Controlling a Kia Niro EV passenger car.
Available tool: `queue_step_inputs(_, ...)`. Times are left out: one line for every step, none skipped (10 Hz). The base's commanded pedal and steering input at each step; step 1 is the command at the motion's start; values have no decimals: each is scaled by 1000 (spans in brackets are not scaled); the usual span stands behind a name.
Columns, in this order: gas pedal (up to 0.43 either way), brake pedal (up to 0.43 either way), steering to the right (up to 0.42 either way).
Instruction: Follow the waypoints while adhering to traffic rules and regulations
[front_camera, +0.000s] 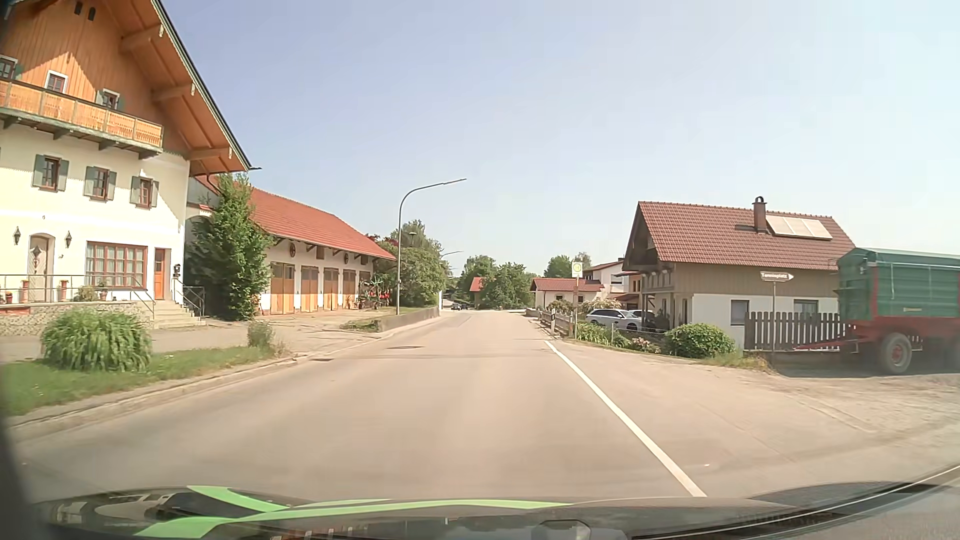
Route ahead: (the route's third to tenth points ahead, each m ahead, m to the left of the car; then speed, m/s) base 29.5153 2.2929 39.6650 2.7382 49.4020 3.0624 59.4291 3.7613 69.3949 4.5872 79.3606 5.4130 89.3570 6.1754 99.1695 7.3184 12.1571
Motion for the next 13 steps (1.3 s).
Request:
queue_step_inputs(0, 0, -8)
queue_step_inputs(0, 0, -8)
queue_step_inputs(0, 0, -8)
queue_step_inputs(0, 0, -8)
queue_step_inputs(0, 0, -7)
queue_step_inputs(0, 0, -5)
queue_step_inputs(0, 0, 0)
queue_step_inputs(0, 0, 5)
queue_step_inputs(0, 0, 4)
queue_step_inputs(0, 0, 5)
queue_step_inputs(0, 0, 0)
queue_step_inputs(0, 0, -5)
queue_step_inputs(0, 0, -5)
